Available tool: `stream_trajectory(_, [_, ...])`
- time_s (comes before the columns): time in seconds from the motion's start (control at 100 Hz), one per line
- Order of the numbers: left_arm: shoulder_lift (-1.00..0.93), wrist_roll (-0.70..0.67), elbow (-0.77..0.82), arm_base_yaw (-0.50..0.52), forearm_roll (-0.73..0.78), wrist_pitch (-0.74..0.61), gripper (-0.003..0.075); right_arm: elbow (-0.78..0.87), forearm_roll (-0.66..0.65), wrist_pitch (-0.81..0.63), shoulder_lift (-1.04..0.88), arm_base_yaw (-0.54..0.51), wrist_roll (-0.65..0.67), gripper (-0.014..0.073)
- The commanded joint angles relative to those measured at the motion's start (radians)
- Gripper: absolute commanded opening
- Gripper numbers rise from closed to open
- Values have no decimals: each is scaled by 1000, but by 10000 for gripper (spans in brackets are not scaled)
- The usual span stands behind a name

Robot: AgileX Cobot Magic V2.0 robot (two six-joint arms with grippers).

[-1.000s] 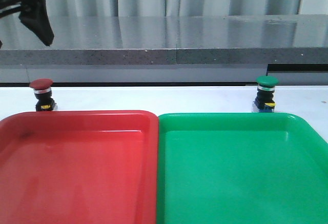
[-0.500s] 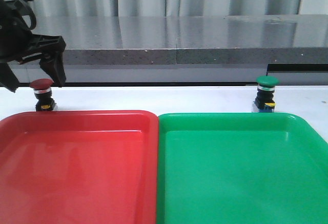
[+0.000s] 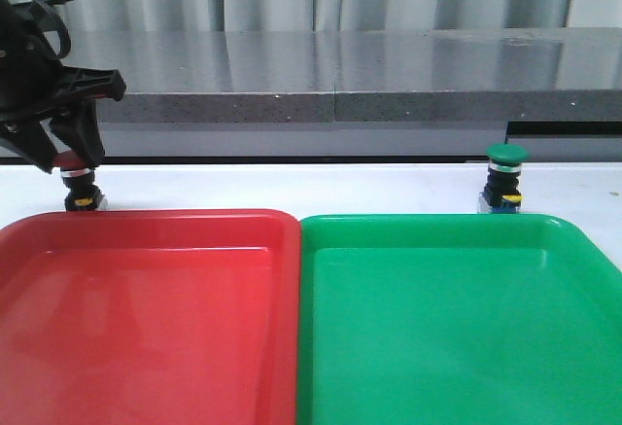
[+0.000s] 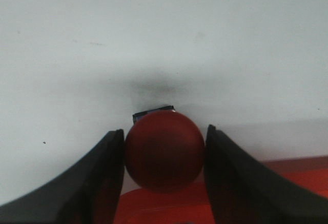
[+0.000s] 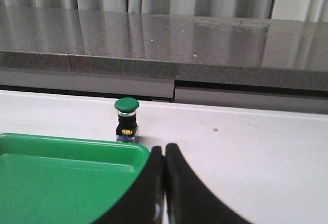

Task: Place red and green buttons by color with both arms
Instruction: 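Lower the left gripper over the red button and close on it, then lift the red button with the left gripper and lower it into the red tray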

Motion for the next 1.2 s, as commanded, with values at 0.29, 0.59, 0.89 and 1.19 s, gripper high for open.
stream_trajectory(0.29, [-93, 24, -56, -13, -5, 15, 187, -14, -6, -87, -20, -4, 0, -109])
stream_trajectory(0.59, [-238, 21, -56, -52, -38, 94, 188, -14, -6, -87, -20, -4, 0, -109])
stream_trajectory(0.89, [-321, -1, 72, -136, -41, 55, 188, -14, -6, -87, -20, -4, 0, -109])
stream_trajectory(1.19, [-339, -37, 216, -235, -47, -38, 187, -14, -6, -87, -20, -4, 0, -109])
